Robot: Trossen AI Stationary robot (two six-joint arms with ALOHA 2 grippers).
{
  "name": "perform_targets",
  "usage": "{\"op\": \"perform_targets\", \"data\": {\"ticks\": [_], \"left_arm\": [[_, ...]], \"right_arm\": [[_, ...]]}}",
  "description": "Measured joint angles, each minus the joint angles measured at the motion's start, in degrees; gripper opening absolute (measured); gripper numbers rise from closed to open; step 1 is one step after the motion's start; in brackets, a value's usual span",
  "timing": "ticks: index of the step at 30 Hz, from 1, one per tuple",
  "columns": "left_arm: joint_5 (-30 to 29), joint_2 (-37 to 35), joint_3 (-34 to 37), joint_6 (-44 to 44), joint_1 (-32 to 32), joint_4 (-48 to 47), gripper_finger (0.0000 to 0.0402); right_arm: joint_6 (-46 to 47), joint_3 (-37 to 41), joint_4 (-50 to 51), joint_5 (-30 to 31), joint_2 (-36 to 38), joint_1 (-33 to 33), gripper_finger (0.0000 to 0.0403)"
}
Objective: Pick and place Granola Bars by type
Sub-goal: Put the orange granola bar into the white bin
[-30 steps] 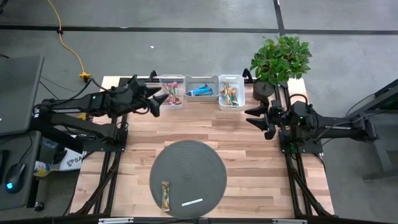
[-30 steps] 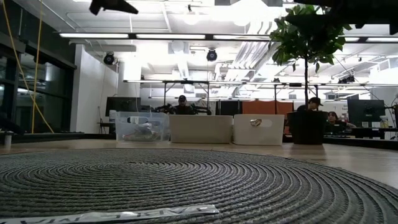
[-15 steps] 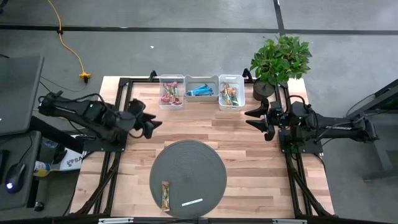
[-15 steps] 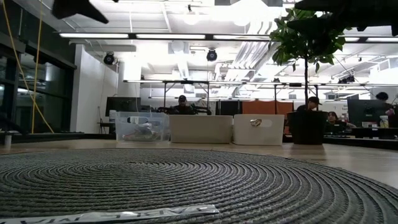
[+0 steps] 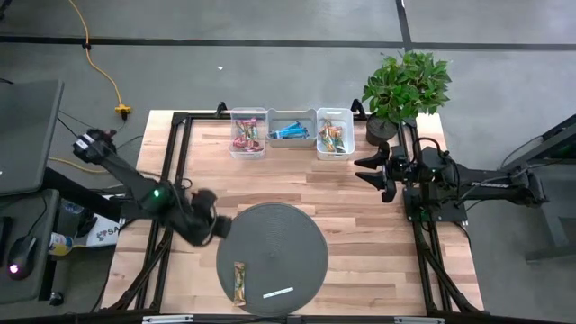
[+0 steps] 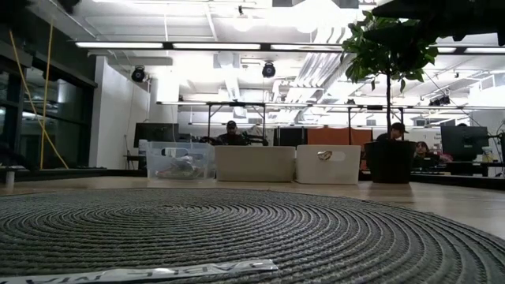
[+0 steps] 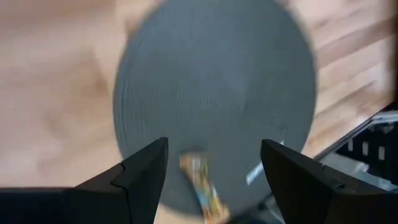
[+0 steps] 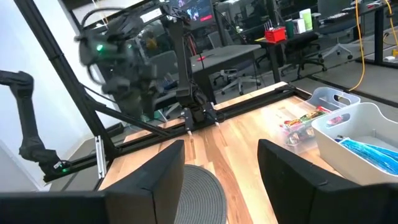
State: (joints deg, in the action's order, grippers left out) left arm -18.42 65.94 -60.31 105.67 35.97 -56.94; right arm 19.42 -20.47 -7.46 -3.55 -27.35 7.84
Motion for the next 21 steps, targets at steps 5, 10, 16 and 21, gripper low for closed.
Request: {"op": "perform_targets", "data": {"ticks": [5, 10, 16, 21], "left_arm": [[6.0, 6.7, 0.0, 12.2, 5.4, 6.0, 0.0253], [8.0, 13.3, 0.0, 18.7, 8.1, 15.3, 0.0253], [9.6, 19.6, 0.0, 19.7, 7.9, 22.3, 0.0253], [12.6, 23.2, 0.0, 22.3, 7.9, 22.6, 0.0253]], "right_arm": [[0.0, 0.0, 0.2, 0.0, 0.0, 0.0, 0.0187], [-0.3, 0.0, 0.4, 0.0, 0.0, 0.0, 0.0186], [-0.3, 0.0, 0.8, 0.0, 0.0, 0.0, 0.0186], [-0.2, 0.0, 1.1, 0.0, 0.0, 0.0, 0.0186]]}}
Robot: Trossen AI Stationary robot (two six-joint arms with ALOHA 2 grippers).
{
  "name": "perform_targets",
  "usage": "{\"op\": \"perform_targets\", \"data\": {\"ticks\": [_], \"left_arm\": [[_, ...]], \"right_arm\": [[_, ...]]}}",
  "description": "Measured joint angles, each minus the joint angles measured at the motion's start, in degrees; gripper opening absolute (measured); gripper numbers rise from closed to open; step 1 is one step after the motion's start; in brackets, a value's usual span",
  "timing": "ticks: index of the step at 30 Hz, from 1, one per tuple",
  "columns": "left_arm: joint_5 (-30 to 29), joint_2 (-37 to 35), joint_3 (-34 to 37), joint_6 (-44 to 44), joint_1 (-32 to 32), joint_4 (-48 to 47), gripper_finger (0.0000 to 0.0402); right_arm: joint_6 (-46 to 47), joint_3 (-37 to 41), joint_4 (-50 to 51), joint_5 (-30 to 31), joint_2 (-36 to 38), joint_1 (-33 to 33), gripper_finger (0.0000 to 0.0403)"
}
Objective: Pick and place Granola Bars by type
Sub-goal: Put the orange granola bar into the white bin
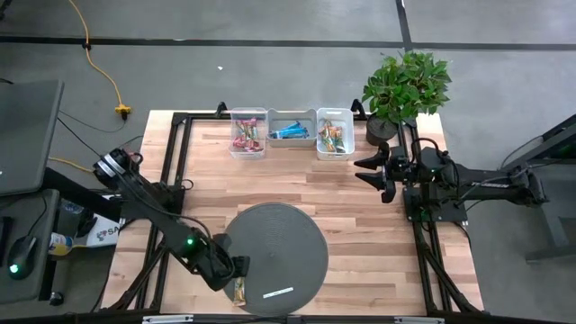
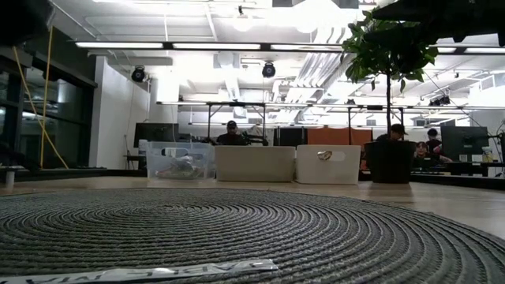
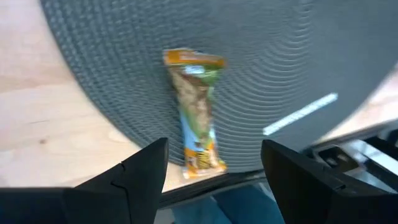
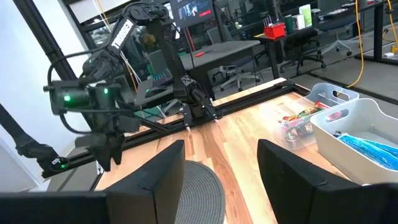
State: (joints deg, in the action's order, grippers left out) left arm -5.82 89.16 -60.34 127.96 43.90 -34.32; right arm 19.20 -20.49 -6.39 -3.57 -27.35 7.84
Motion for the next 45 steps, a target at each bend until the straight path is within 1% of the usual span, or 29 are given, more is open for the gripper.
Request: {"op": "perform_targets", "data": {"ticks": [2, 6, 10, 16, 22, 27, 29, 38, 45], "left_arm": [[1.2, 1.2, 0.0, 0.7, 0.0, 0.3, 0.0253], [1.3, 2.8, 0.0, 1.3, 0.0, 1.7, 0.0253], [1.0, 3.9, 0.0, 2.8, 0.0, 1.2, 0.0253], [1.3, 5.1, 0.0, 3.0, -0.4, 0.7, 0.0253], [2.6, 7.3, 0.0, 3.0, -0.4, 3.2, 0.0253], [2.5, 7.8, -0.1, 3.0, -0.8, 2.8, 0.0253], [2.7, 7.9, 0.1, 2.6, -0.8, 2.1, 0.0253], [5.1, 11.1, 0.0, -0.1, -2.3, 5.1, 0.0253], [5.3, 11.1, 0.0, -1.5, -3.1, 4.8, 0.0253]], "right_arm": [[0.0, 0.0, 0.0, 0.0, 0.0, 0.0, 0.0186], [0.0, 0.0, 0.0, 0.0, 0.0, 0.0, 0.0186], [0.0, 0.0, -0.1, 0.0, 0.0, 0.0, 0.0186], [0.0, 0.0, 0.1, 0.0, 0.0, 0.0, 0.0186], [0.0, 0.0, 0.2, 0.0, 0.0, 0.0, 0.0186], [0.0, 0.0, 0.2, 0.0, 0.0, 0.0, 0.0186], [0.0, 0.0, 0.2, 0.0, 0.0, 0.0, 0.0186], [0.0, 0.0, 0.3, 0.0, 0.0, 0.0, 0.0186], [0.0, 0.0, 0.2, 0.0, 0.0, 0.0, 0.0186]]}}
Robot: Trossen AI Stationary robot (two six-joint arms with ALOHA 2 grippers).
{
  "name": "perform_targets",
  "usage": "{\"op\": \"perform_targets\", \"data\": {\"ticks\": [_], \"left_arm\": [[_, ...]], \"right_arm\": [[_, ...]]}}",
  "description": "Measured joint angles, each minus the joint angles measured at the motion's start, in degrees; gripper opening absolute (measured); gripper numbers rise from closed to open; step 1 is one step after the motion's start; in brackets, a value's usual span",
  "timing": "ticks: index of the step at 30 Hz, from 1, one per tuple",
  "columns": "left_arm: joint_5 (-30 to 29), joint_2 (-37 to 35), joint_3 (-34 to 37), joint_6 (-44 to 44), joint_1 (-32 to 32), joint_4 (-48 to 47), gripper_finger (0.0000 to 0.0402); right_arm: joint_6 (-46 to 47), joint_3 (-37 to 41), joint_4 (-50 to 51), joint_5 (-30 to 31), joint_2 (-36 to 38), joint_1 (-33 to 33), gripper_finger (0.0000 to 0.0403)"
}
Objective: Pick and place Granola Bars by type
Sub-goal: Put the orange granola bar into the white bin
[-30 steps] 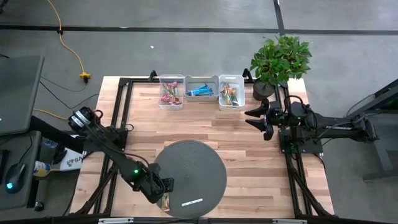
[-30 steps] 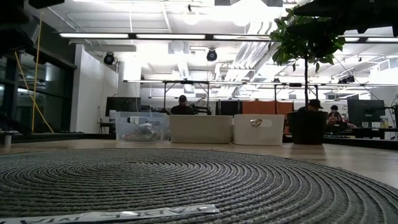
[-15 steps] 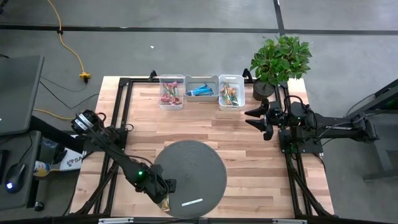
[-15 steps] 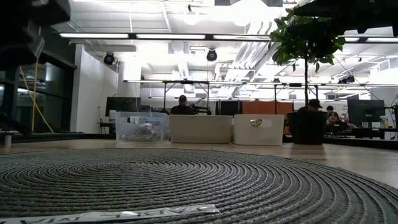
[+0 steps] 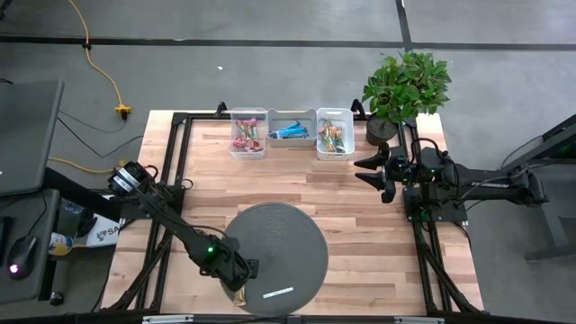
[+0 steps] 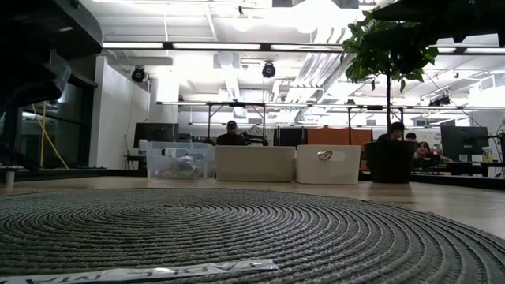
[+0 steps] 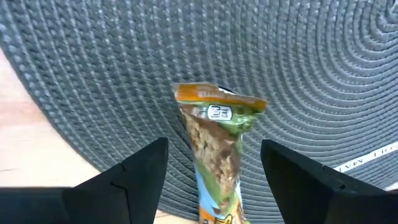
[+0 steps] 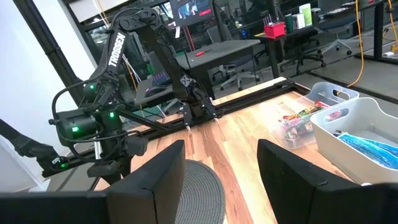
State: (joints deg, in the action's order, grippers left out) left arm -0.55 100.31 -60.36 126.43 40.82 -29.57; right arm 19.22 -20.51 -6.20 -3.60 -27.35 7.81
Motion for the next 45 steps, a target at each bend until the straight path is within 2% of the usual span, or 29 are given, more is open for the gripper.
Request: {"op": "perform_targets", "data": {"ticks": [13, 18, 26, 32, 37, 45], "left_arm": [[0.5, 0.0, 0.0, -0.1, 0.0, -0.5, 0.0253], [2.5, 0.0, 0.0, -0.2, -1.2, -0.6, 0.0252], [2.5, 0.0, 0.0, -1.7, -3.1, -0.5, 0.0251], [2.8, 0.8, 0.0, -1.9, -3.3, -0.3, 0.0213], [5.8, 2.6, -0.1, -3.5, -3.3, 2.7, 0.0176], [6.5, 3.5, -0.2, -3.6, -3.3, 4.2, 0.0165]], "right_arm": [[0.0, 0.0, 0.2, 0.0, 0.0, 0.0, 0.0186], [0.0, 0.0, 0.2, 0.0, 0.0, 0.0, 0.0186], [0.0, 0.0, 0.2, 0.0, 0.0, 0.0, 0.0186], [0.0, 0.0, 0.2, 0.0, 0.0, 0.0, 0.0186], [0.0, 0.0, 0.2, 0.0, 0.0, 0.0, 0.0186], [0.0, 0.0, 0.4, 0.0, 0.0, 0.0, 0.0186]]}}
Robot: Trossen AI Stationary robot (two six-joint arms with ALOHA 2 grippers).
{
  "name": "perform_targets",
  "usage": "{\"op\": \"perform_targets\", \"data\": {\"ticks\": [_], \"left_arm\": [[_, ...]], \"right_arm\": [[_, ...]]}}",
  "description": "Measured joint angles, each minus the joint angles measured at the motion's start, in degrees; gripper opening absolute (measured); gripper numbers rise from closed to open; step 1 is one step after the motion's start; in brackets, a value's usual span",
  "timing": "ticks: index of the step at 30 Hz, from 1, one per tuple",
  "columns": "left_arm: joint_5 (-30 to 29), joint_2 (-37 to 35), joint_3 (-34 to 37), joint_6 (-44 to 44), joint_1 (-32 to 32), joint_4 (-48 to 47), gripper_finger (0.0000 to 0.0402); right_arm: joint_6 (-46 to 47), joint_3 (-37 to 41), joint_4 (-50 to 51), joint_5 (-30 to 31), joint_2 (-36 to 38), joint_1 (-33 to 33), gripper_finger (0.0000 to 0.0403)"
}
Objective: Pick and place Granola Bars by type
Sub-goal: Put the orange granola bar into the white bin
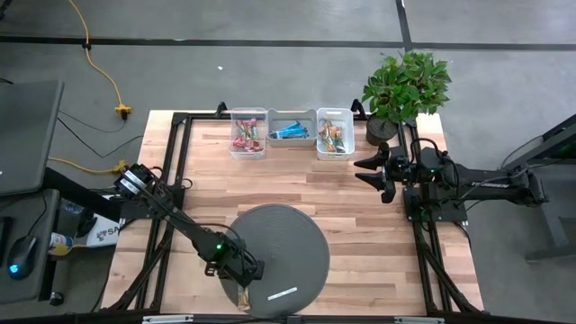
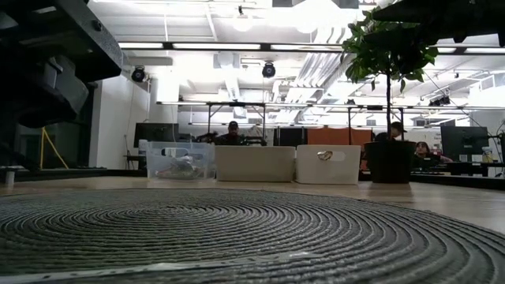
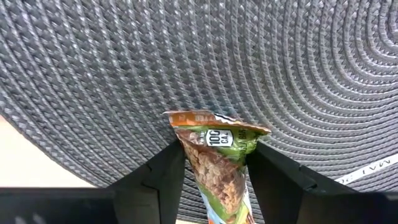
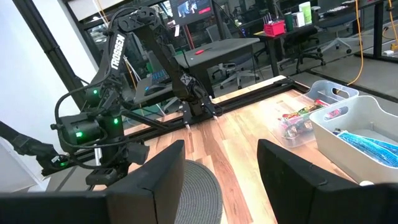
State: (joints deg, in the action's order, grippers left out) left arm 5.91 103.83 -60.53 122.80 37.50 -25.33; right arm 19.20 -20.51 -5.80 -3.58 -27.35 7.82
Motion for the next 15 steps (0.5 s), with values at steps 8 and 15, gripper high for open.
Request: {"op": "perform_targets", "data": {"ticks": [8, 15], "left_arm": [[0.2, 0.1, 0.0, 0.0, 0.0, -0.6, 0.0165], [0.7, 0.2, 0.1, -0.9, 0.0, -0.8, 0.0145]], "right_arm": [[0.0, 0.0, 0.0, 0.0, 0.0, 0.0, 0.0186], [0.0, 0.0, 0.0, 0.0, 0.0, 0.0, 0.0186]]}}
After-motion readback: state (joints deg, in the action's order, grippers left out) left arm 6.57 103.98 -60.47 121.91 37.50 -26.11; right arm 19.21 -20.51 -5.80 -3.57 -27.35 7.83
